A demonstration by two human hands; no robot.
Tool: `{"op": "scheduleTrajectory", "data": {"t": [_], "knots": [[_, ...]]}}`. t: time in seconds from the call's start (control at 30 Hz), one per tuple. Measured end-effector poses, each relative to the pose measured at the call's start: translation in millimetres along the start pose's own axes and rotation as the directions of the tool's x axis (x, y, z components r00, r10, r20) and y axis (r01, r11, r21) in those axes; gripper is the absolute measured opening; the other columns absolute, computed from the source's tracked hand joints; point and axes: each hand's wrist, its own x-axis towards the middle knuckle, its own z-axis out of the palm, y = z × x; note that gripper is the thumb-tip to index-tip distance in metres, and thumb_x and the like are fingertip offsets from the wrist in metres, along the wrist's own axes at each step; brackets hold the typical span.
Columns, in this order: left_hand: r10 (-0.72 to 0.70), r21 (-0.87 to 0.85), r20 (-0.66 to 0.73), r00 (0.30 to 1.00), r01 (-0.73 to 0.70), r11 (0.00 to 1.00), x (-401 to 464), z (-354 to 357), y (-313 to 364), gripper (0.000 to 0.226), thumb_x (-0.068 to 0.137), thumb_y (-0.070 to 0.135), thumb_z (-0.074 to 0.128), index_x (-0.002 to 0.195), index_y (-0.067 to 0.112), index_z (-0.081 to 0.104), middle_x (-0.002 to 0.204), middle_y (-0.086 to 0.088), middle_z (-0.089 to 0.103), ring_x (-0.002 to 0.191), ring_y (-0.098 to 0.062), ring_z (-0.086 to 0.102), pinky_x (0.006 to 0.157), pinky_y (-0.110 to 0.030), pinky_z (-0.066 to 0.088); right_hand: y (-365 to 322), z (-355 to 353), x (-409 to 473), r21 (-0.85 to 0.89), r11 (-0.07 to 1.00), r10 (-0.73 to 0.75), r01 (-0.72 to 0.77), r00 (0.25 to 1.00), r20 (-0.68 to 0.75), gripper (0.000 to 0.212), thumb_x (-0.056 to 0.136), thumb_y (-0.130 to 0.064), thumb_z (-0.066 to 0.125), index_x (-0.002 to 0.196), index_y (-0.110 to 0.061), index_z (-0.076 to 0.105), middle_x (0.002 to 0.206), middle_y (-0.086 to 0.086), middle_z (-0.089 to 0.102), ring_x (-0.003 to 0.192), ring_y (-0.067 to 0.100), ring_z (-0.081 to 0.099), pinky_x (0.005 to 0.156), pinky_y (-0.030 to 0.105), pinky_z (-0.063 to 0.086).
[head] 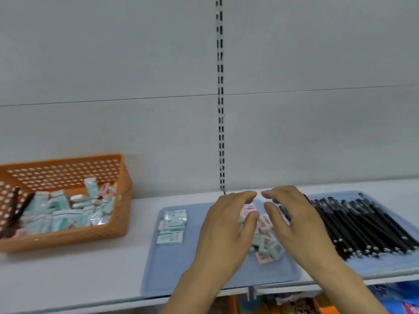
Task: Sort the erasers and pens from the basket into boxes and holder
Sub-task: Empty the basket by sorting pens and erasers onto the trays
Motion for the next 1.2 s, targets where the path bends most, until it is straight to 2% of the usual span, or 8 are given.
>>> {"op": "scheduleTrajectory", "data": {"t": [0.23,0.37,0.57,0.73,0.93,1.0,1.07,1.2], "knots": [[-0.079,0.059,-0.271,0.959,0.099,0.993,-41,-152,-68,0.024,0.093,0.035,0.052,0.114,0.035,0.063,0.111,0.025,0.062,0.110,0.005,0.054,0.090,-0.017,0.044,-139,89,35,0.305,0.944,-0.146,0.125,0.988,0.047,0.017,0.089,-0.024,0.054,0.100,-0.028,0.067,0.098,-0.019,0.060,0.092,0.001,0.059,0.077,0.006,0.041],[-0.158,0.120,-0.361,0.919,0.214,0.969,-70,-240,-120,0.019,0.095,0.033,0.054,0.111,0.035,0.064,0.109,0.024,0.063,0.109,0.005,0.055,0.091,-0.020,0.046,-212,151,55,0.345,0.901,-0.337,0.263,0.925,0.174,0.015,0.090,-0.023,0.058,0.101,-0.024,0.068,0.096,-0.014,0.061,0.089,0.006,0.059,0.077,0.014,0.044],[-0.306,0.242,-0.359,0.882,0.404,0.882,-86,-336,-186,0.020,0.095,0.026,0.057,0.113,0.032,0.063,0.107,0.020,0.064,0.098,0.003,0.058,0.084,-0.018,0.047,-277,233,97,0.034,0.949,-0.273,0.312,0.764,0.585,0.041,0.090,-0.036,0.063,0.129,-0.029,0.053,0.128,-0.010,0.053,0.112,0.008,0.051,0.094,0.030,0.045],[-0.429,0.249,-0.115,0.896,0.444,0.861,-87,-350,-211,0.026,0.094,0.035,0.058,0.120,0.033,0.060,0.115,0.020,0.062,0.102,0.004,0.057,0.090,-0.021,0.049,-291,290,118,-0.266,0.860,-0.115,0.436,0.672,0.731,0.033,0.091,-0.023,0.060,0.124,-0.021,0.057,0.125,0.001,0.058,0.099,0.019,0.059,0.081,0.034,0.052],[-0.519,-0.071,-0.076,0.851,0.515,0.854,-74,-358,-210,0.022,0.095,0.034,0.057,0.116,0.034,0.061,0.109,0.019,0.064,0.099,0.003,0.060,0.091,-0.026,0.052,-283,297,125,-0.269,0.921,-0.047,0.282,0.767,0.640,0.020,0.086,-0.035,0.066,0.100,-0.021,0.061,0.095,-0.004,0.063,0.079,0.013,0.059,0.065,0.028,0.050],[-0.654,-0.413,-0.006,0.756,0.594,0.690,-66,-357,-200,0.020,0.095,0.038,0.057,0.114,0.034,0.056,0.116,0.011,0.064,0.105,-0.004,0.062,0.100,-0.032,0.049,-289,290,124,-0.024,0.999,-0.028,0.048,0.848,0.528,0.016,0.083,-0.026,0.072,0.096,-0.021,0.064,0.088,-0.004,0.064,0.071,0.010,0.060,0.059,0.026,0.051],[-0.723,-0.744,0.163,0.671,0.565,0.357,-52,-352,-189,0.019,0.095,0.041,0.057,0.106,0.025,0.056,0.107,0.001,0.065,0.109,-0.017,0.061,0.104,-0.038,0.046,-305,285,121,0.266,0.961,-0.063,-0.070,0.885,0.461,0.014,0.082,-0.017,0.073,0.094,-0.022,0.067,0.083,-0.002,0.067,0.065,0.011,0.062,0.056,0.027,0.053],[-0.735,-0.967,0.248,0.631,0.201,-0.154,-27,-343,-190,0.041,0.098,0.036,0.052,0.110,-0.003,0.060,0.098,-0.018,0.071,0.095,-0.028,0.069,0.088,-0.037,0.055,-334,286,113,0.426,0.895,-0.323,0.131,0.849,0.418,0.012,0.080,-0.016,0.075,0.091,-0.020,0.073,0.082,-0.009,0.070,0.074,0.005,0.064,0.069,0.023,0.053]]}}
